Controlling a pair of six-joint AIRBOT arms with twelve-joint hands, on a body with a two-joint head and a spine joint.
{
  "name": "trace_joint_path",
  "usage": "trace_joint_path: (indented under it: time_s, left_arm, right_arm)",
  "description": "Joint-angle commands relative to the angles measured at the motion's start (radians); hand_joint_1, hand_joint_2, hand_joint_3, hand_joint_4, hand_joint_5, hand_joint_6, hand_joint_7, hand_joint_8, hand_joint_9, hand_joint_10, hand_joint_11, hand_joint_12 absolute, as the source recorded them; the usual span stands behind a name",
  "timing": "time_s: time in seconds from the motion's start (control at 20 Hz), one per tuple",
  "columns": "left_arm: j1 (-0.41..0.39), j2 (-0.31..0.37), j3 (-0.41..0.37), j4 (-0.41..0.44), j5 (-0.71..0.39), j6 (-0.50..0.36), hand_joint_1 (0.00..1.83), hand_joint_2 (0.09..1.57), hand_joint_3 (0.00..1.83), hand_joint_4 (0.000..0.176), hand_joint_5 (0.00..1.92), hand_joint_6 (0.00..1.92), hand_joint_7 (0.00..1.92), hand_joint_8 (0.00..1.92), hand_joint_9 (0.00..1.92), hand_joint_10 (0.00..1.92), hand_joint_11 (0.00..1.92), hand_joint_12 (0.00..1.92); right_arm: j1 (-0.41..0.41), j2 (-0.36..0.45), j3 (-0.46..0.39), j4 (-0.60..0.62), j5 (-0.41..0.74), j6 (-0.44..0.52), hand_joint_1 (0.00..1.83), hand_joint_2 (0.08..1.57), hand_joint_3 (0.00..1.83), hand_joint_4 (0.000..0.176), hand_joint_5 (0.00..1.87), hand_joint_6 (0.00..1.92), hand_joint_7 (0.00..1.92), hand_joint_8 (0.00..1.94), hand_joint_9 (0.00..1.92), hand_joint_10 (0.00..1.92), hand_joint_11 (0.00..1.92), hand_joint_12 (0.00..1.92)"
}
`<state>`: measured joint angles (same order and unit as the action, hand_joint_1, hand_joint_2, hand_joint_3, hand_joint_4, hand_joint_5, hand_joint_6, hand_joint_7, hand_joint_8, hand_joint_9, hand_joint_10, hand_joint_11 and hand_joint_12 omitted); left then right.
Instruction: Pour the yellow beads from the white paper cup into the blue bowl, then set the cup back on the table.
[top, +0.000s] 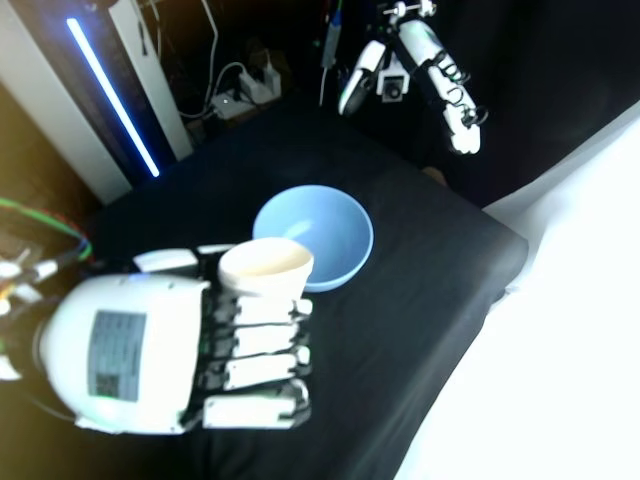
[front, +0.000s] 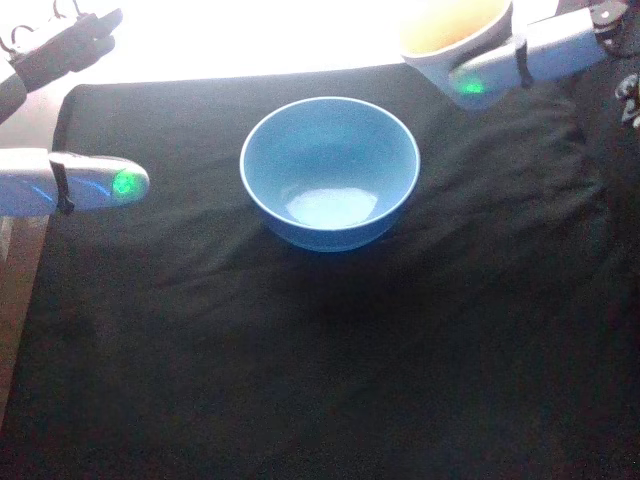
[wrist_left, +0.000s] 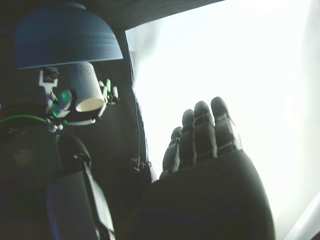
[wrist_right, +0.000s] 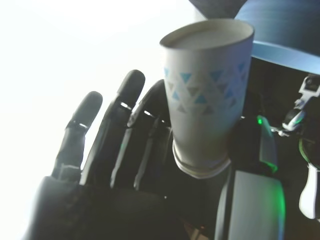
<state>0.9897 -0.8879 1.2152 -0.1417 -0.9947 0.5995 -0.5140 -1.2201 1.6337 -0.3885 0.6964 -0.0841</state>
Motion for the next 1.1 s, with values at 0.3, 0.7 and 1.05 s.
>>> trace_joint_path:
  time_s: [0.3, 0.7, 1.05]
  left_arm:
    - [-0.026, -0.002, 0.009, -0.009, -0.109, -0.008, 0.55, 0.83, 0.0, 0.067, 0.0, 0.0, 0.2, 0.0, 0.21, 0.0, 0.0, 0.4]
    - [-0.038, -0.001, 0.009, 0.001, -0.105, -0.008, 0.55, 0.83, 0.0, 0.06, 0.0, 0.0, 0.17, 0.01, 0.17, 0.01, 0.0, 0.35]
    - [-0.039, -0.001, 0.008, 0.001, -0.103, -0.011, 0.57, 0.82, 0.0, 0.037, 0.0, 0.0, 0.15, 0.0, 0.17, 0.0, 0.0, 0.36]
  right_arm:
    - [0.034, -0.019, 0.001, -0.035, 0.062, 0.008, 1.2, 1.02, 0.0, 0.0, 1.23, 0.53, 1.06, 1.31, 0.91, 1.62, 0.64, 1.9]
    - [0.083, -0.03, -0.006, -0.146, 0.016, 0.009, 1.25, 1.06, 0.0, 0.0, 1.22, 0.51, 1.03, 0.97, 0.84, 0.64, 0.29, 1.58]
    - [0.083, -0.011, -0.028, -0.148, -0.002, 0.009, 1.27, 1.09, 0.0, 0.0, 1.24, 0.3, 0.95, 1.24, 0.69, 1.31, 0.37, 1.84]
